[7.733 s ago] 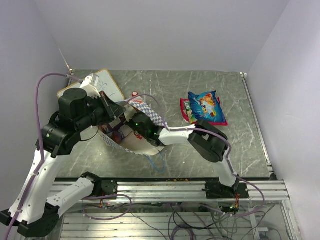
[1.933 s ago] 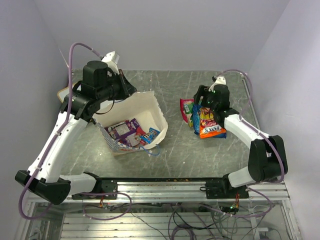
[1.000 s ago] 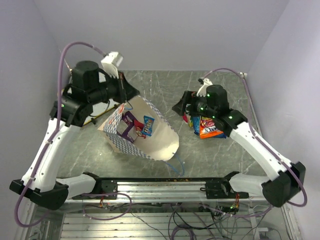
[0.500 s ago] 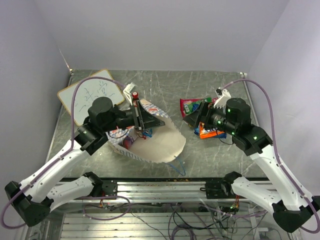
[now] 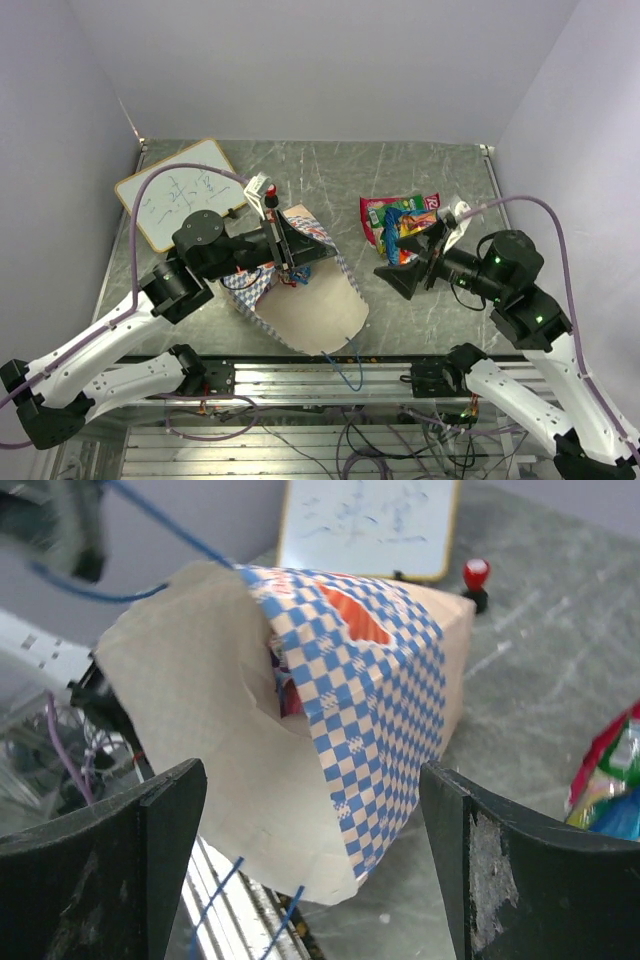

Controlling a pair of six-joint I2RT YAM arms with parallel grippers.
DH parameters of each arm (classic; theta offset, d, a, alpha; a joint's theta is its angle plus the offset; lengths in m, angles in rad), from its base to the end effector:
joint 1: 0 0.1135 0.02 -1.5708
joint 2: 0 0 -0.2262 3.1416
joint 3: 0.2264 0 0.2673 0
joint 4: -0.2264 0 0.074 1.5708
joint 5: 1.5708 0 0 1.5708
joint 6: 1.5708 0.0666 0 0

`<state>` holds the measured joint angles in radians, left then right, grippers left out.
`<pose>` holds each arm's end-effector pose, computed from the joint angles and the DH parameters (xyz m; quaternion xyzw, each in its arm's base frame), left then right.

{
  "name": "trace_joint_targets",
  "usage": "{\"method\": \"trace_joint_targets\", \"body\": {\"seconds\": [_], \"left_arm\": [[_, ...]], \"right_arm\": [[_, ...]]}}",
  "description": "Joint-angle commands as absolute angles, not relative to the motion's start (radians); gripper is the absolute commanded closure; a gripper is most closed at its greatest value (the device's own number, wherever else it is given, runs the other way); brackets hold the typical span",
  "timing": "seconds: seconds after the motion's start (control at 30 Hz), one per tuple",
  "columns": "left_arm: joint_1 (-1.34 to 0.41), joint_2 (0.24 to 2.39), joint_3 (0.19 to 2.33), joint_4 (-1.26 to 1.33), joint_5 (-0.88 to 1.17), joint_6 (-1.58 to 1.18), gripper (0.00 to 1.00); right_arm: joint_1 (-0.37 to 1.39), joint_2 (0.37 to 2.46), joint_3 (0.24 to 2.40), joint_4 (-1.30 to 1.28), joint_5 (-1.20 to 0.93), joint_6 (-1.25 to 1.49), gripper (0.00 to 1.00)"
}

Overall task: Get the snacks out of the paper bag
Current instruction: Take out the snack from the paper bag.

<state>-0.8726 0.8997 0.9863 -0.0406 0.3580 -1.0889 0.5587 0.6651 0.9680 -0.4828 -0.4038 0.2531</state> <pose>0.1556 -0.2217 0.3792 0.0547 0.6895 -0.6597 0.2938 0.1606 0.1313 0.3639 -0.2415 0.7239 0.3893 0.5159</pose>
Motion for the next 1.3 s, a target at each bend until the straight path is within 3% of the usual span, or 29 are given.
{"method": "trace_joint_targets", "body": {"seconds": [0.0,0.17,0.33,0.53,0.63,0.87,0.97,1.07,1.27], "left_arm": [[-0.880,0.876,0.981,-0.014,0.327,-1.090,0.93],[-0.884,0.862,0.980,0.004,0.255,-1.140,0.93],[-0.888,0.874,1.020,-0.055,0.181,-1.150,0.93],[-0.899,0.886,1.071,-0.127,0.108,-1.129,0.93],[-0.909,0.875,1.075,-0.125,0.070,-1.133,0.93],[-0.924,0.856,1.076,-0.131,0.021,-1.111,0.93],[-0.924,0.862,1.085,-0.114,0.024,-1.099,0.93],[-0.925,0.872,1.098,-0.118,0.028,-1.083,0.93],[-0.926,0.891,1.106,-0.098,0.031,-1.080,0.93]], "right_arm": [[0.566,0.635,0.889,-0.343,-0.647,0.037,0.13],[0.576,0.676,0.827,-0.206,-0.766,-0.077,0.13],[0.673,0.735,0.770,-0.090,-0.720,-0.196,0.20],[0.909,0.814,0.691,0.085,-0.535,-0.309,0.26],[1.049,0.876,0.678,0.127,-0.338,-0.353,0.37],[1.241,1.075,0.632,0.368,-0.004,-0.418,0.44],[1.259,1.193,0.624,0.505,0.114,-0.413,0.45],[1.258,1.308,0.638,0.615,0.195,-0.400,0.38],[1.256,1.524,0.680,0.771,0.187,-0.389,0.29]]}}
